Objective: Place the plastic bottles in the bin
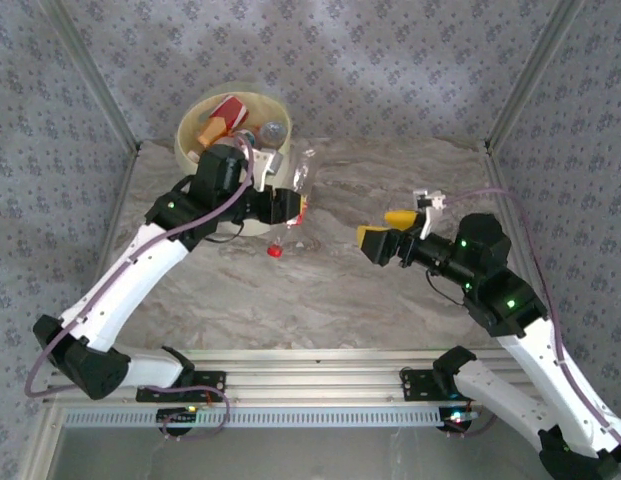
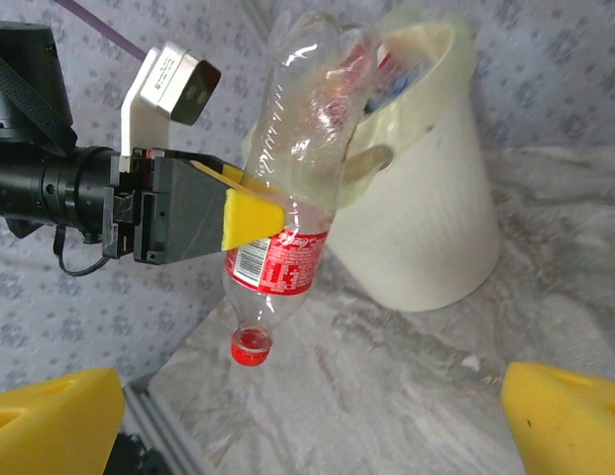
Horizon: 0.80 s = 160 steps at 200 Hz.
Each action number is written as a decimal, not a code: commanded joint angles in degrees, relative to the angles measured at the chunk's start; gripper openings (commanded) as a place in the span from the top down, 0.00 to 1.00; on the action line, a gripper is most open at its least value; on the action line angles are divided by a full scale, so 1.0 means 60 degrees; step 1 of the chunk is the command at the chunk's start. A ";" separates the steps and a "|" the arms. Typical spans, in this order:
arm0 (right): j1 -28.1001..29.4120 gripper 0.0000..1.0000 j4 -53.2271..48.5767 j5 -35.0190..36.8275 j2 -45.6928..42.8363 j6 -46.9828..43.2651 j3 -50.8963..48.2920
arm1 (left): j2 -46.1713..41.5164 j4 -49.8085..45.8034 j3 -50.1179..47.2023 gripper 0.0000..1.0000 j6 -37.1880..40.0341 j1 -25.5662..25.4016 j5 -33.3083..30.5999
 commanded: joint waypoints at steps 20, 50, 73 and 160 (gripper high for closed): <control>-0.0015 0.00 -0.0093 0.1135 -0.0297 -0.0507 0.0489 | 0.0610 -0.0031 0.1711 0.47 0.0487 0.0532 0.0057; -0.0033 0.00 -0.0261 0.0905 -0.0222 -0.0568 0.0631 | 0.1148 0.0075 0.2902 0.46 0.0947 0.0991 -0.0450; -0.0040 0.00 -0.0409 0.0753 -0.0150 -0.0595 0.0716 | 0.1739 0.0148 0.3857 0.46 0.1217 0.1446 -0.0558; -0.0070 0.00 -0.0625 0.0671 -0.0075 -0.0628 0.0821 | 0.4208 0.0509 0.7476 0.46 0.2246 0.2703 -0.0914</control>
